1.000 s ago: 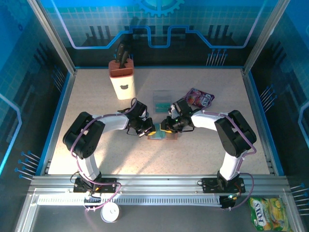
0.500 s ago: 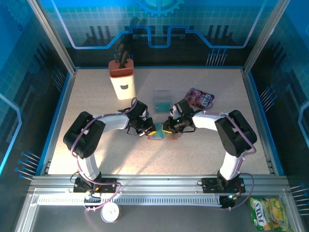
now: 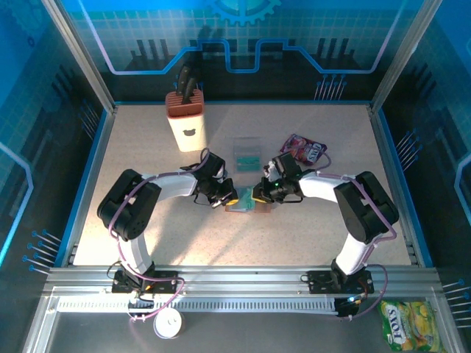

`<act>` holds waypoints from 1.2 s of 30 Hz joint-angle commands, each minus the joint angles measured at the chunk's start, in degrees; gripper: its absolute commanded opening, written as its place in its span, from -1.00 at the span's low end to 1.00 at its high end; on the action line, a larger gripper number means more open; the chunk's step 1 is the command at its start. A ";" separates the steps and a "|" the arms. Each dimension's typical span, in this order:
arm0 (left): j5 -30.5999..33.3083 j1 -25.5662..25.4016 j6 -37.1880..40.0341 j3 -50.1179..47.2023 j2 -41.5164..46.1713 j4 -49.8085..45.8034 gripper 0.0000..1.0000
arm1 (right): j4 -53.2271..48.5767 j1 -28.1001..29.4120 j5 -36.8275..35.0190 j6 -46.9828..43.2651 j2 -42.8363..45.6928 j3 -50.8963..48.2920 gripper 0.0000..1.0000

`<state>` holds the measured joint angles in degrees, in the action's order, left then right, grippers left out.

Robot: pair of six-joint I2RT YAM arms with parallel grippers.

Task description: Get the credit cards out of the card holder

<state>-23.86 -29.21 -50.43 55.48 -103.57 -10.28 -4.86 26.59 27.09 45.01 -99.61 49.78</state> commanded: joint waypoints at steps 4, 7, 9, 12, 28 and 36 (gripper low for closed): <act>0.15 -0.41 1.45 0.95 -1.30 -3.07 -0.94 | -2.91 -1.76 -0.47 -1.23 2.45 -1.53 -0.75; 0.13 -0.41 1.32 1.12 -1.26 -2.91 -0.95 | -4.23 -1.86 -0.51 -1.72 3.35 -1.12 -0.75; -0.04 -0.40 1.05 1.22 -1.02 -2.56 -0.94 | -5.31 -1.89 -0.86 -2.11 3.95 -0.57 -0.75; -0.48 -0.39 0.96 1.69 -0.34 -2.07 -0.93 | -7.41 -1.89 -1.18 -2.80 4.47 0.27 -0.76; -0.53 1.14 2.16 6.30 3.27 -5.95 -0.91 | -19.16 -2.13 -3.70 -7.31 6.14 9.20 -0.80; -0.20 4.44 2.61 6.22 6.24 -6.06 -0.89 | -27.08 -2.24 -6.09 -16.02 4.12 15.06 -0.86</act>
<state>-23.81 -25.78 -49.28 60.20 -99.66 -14.79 -26.26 25.36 22.41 34.50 -94.76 62.17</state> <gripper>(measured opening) 0.052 0.077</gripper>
